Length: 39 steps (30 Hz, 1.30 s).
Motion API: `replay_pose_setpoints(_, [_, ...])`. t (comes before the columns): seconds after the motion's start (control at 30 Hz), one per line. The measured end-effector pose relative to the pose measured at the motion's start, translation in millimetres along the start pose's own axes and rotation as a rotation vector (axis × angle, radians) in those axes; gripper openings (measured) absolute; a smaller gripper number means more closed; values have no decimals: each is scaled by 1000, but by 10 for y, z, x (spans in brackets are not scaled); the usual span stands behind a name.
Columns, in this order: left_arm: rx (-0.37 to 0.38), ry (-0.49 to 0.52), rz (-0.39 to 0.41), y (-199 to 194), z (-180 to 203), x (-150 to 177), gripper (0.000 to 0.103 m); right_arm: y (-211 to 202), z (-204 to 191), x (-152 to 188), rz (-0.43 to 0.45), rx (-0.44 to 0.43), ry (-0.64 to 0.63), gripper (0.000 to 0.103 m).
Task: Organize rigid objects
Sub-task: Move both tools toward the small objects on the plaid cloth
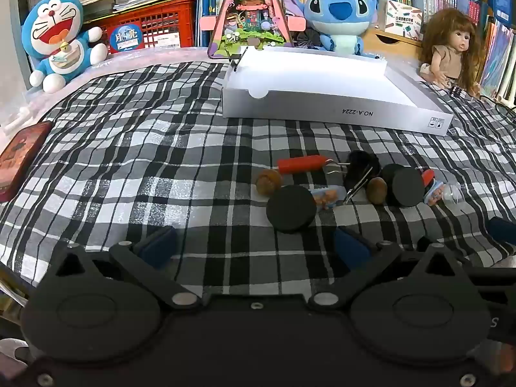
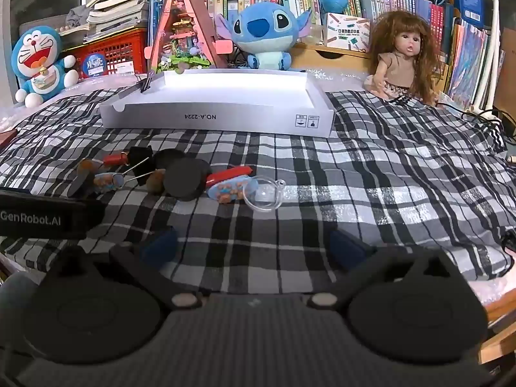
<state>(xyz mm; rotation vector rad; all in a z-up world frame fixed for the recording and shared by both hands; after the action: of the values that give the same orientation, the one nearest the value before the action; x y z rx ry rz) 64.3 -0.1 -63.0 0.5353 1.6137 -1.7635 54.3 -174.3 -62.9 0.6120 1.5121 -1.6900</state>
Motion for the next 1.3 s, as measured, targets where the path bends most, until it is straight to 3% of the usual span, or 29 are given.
replay_pose_setpoints(0.1, [-1,0,-1,0,-1,1,103,4,-3,29,-36,0,-12,103])
replay_pose_setpoints(1.3, [6,13,7,-4,-28,-6,103,-22,7,29,-13,-14,-24,103])
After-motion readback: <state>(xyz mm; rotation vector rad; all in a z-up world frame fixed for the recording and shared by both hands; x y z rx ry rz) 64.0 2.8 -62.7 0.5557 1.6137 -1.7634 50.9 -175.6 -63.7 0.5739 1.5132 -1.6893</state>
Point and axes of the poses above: each gripper's, at about its wrist camera, not at the fingertips, and y roughly the way its jaws point, z to its right, x to its underside, the point moved 9 cm from there along y, roughly the way its jaws point, and after that the axes turned 11 degrees about -y, right-handed, at the moved point
